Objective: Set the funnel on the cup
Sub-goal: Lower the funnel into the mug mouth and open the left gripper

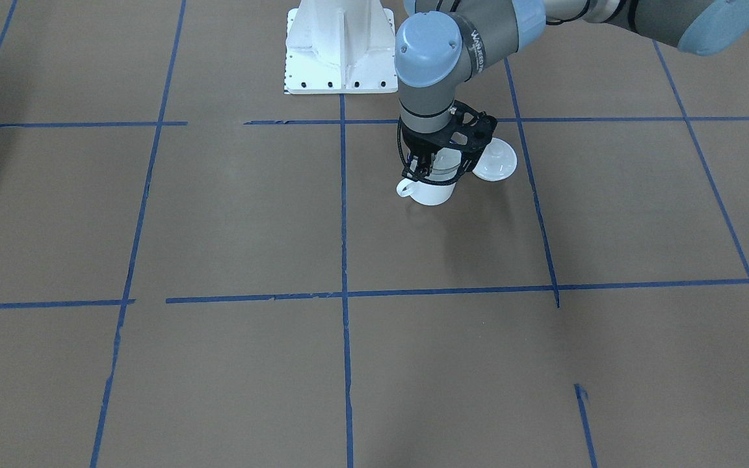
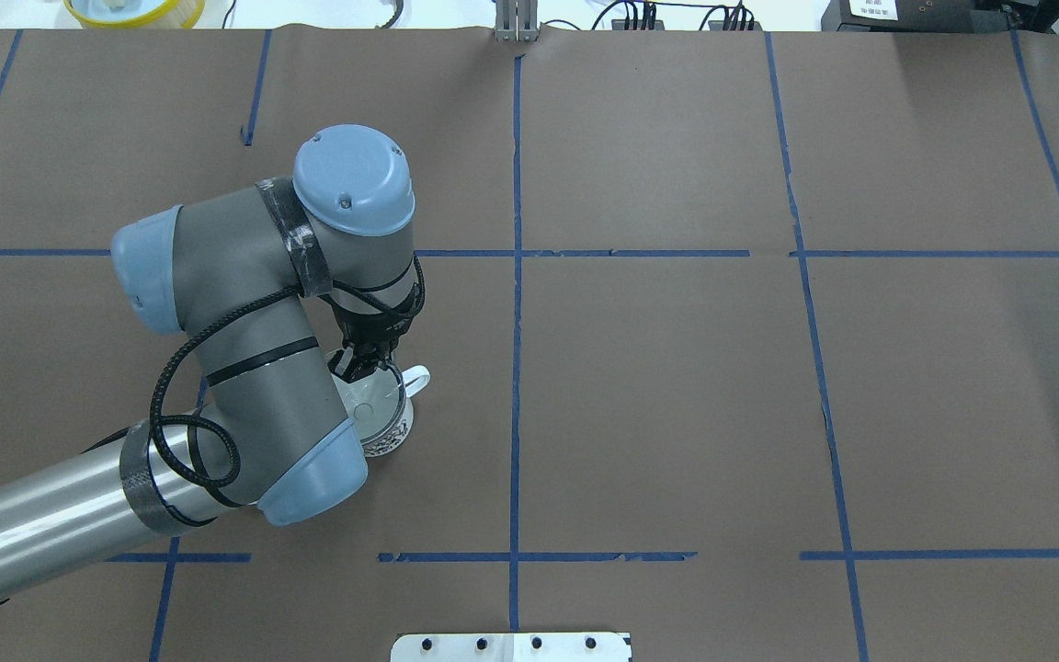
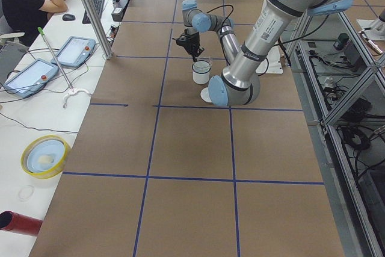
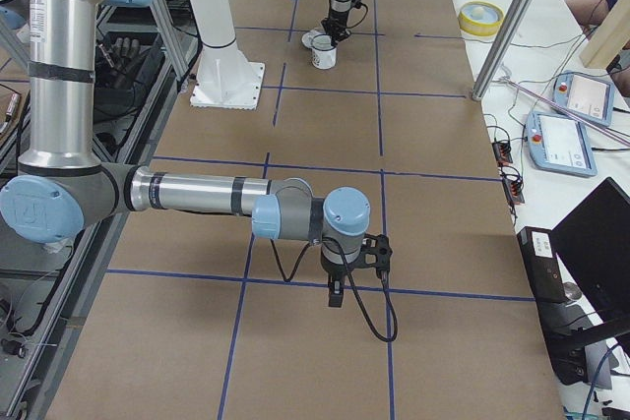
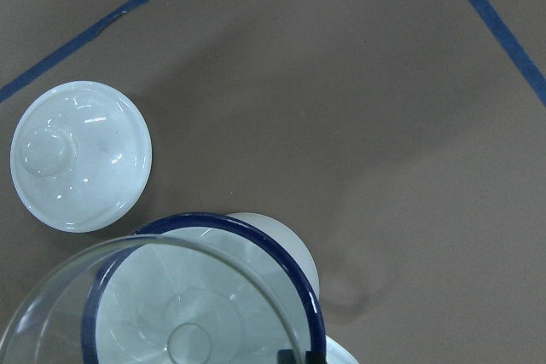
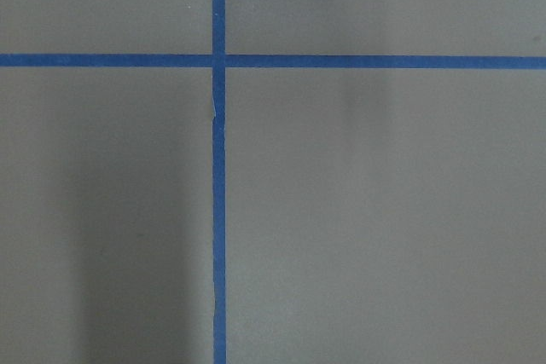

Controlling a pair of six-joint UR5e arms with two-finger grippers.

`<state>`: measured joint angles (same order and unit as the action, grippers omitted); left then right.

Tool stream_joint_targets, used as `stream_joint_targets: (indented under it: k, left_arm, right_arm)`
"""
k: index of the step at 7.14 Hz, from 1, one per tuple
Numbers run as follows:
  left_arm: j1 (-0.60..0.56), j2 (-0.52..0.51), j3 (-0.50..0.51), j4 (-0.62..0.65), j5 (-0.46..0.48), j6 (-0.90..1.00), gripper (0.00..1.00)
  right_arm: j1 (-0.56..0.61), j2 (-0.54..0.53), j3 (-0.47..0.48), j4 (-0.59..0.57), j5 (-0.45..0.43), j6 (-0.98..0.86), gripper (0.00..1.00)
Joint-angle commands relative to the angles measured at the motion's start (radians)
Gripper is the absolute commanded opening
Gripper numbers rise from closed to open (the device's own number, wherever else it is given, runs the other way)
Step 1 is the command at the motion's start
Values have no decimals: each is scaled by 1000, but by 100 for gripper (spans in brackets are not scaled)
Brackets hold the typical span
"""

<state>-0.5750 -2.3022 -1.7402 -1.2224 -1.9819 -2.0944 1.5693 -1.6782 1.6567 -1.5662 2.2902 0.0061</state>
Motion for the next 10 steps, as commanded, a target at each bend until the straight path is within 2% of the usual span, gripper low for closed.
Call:
stream_joint_targets:
  k: [1,4,5,6,7,9,10]
  left_arm:
    - [1,3,11,-19,0,0,0]
    - [1,6,1,-19,0,8,0]
    - [1,6,1,-17,0,39,35]
    - [0,7,-4,-16,0,69,63]
    - [0,15,-7,-16,2,76,100]
    - [-17,21,-36,-6,0,178,100]
    - [-64,56,-112,-6,0,279,100]
  right_arm:
    - [0,0,0,0,0,0,100]
    - [0,0,0,0,0,0,100]
    - [0,0,0,0,0,0,100]
    - [0,0,0,0,0,0,100]
    - [0,0,0,0,0,0,100]
    - [0,0,0,0,0,0,100]
    - [0,0,0,0,0,0,100]
